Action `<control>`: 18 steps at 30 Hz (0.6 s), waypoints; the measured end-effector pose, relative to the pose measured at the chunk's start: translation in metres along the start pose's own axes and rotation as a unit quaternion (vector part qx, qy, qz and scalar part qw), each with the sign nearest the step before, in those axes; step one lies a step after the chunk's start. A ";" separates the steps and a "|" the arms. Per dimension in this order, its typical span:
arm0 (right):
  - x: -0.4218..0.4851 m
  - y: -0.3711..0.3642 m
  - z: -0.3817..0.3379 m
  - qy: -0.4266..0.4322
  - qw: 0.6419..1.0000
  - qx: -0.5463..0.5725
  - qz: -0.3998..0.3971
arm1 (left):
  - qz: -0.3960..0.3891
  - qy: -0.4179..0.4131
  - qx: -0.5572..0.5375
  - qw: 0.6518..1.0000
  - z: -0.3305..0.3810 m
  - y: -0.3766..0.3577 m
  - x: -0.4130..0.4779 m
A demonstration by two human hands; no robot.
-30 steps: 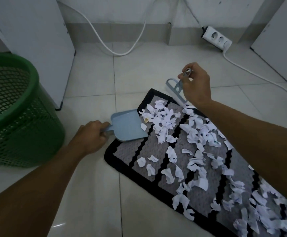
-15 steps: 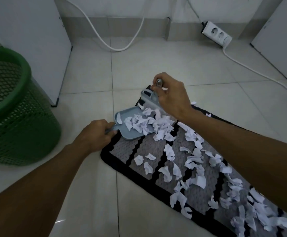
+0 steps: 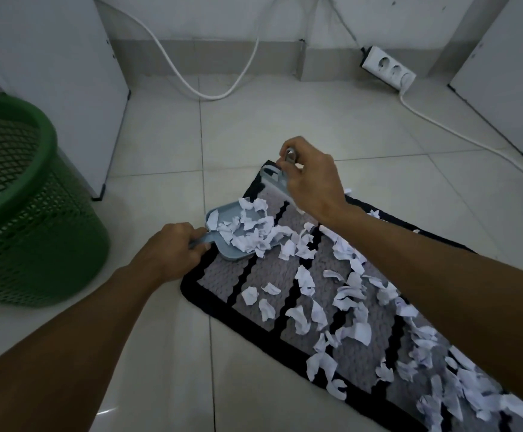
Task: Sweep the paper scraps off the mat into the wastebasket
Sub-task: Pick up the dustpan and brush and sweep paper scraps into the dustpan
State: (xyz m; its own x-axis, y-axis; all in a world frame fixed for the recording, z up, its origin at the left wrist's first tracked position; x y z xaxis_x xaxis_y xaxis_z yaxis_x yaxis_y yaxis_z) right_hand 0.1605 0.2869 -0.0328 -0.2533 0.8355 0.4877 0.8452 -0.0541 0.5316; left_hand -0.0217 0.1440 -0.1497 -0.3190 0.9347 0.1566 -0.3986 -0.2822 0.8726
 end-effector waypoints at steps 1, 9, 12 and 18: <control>-0.001 0.000 0.005 0.003 1.000 -0.017 -0.003 | 0.000 -0.003 -0.002 1.000 0.002 -0.001 0.000; -0.036 -0.025 -0.016 0.020 0.997 0.023 -0.067 | 0.007 -0.018 -0.002 1.000 0.014 -0.005 0.002; -0.004 -0.002 -0.008 -0.004 1.000 0.025 -0.019 | 0.009 -0.022 -0.002 1.000 0.014 -0.005 0.003; 0.034 0.053 0.071 -0.043 0.992 -0.116 0.041 | -0.002 -0.036 -0.009 0.999 0.027 -0.012 0.011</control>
State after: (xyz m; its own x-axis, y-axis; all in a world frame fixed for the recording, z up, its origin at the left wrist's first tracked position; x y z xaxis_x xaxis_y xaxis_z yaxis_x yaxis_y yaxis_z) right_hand 0.2306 0.3511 -0.0375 -0.1390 0.8664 0.4796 0.7283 -0.2387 0.6423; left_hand 0.0029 0.1631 -0.1458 -0.2541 0.9491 0.1862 -0.4150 -0.2809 0.8654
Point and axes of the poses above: each hand's wrist, its own x-axis towards the middle knuckle, its own y-axis out of the back of the hand, z = x × y, the point moved 10 cm from there along x, towards the middle knuckle, and after that the axes turned 15 degrees about z, right-handed, at the moved point
